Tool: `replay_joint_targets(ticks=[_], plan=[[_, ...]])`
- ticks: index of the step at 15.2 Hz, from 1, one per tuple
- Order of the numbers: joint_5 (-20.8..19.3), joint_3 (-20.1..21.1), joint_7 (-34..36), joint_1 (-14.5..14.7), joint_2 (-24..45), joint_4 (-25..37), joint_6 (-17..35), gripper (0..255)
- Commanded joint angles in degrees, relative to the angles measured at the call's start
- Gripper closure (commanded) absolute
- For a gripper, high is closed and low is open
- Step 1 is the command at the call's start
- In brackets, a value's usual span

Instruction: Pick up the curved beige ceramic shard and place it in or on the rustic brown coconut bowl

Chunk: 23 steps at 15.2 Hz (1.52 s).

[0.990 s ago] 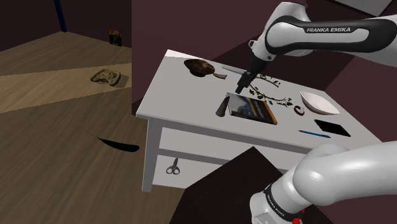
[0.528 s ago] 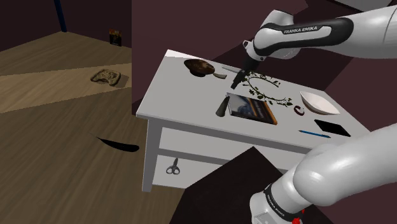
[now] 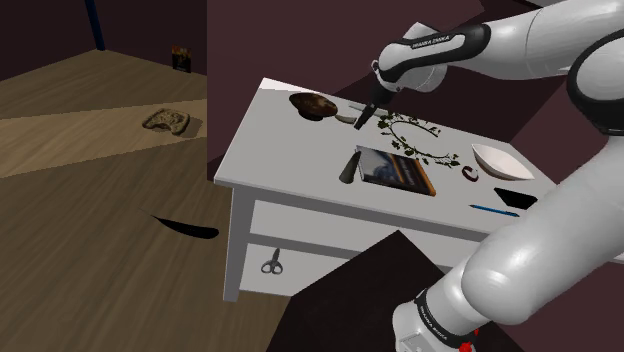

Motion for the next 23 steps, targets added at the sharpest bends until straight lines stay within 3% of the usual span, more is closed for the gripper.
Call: replay_joint_targets(ticks=[1, 7, 15, 22, 23], plan=[[3.3, -0.5, -4.7, -0.2, 4.4, 4.3, 0.8, 0], [11.9, 0.4, -15.8, -3.1, 16.2, 17.1, 1.3, 0], [14.4, 1.6, -17.3, -3.7, 20.5, 17.4, 4.9, 0], [14.4, 1.6, -17.3, -3.7, 20.5, 17.4, 4.9, 0], [14.4, 1.6, -17.3, -3.7, 20.5, 17.4, 4.9, 255]])
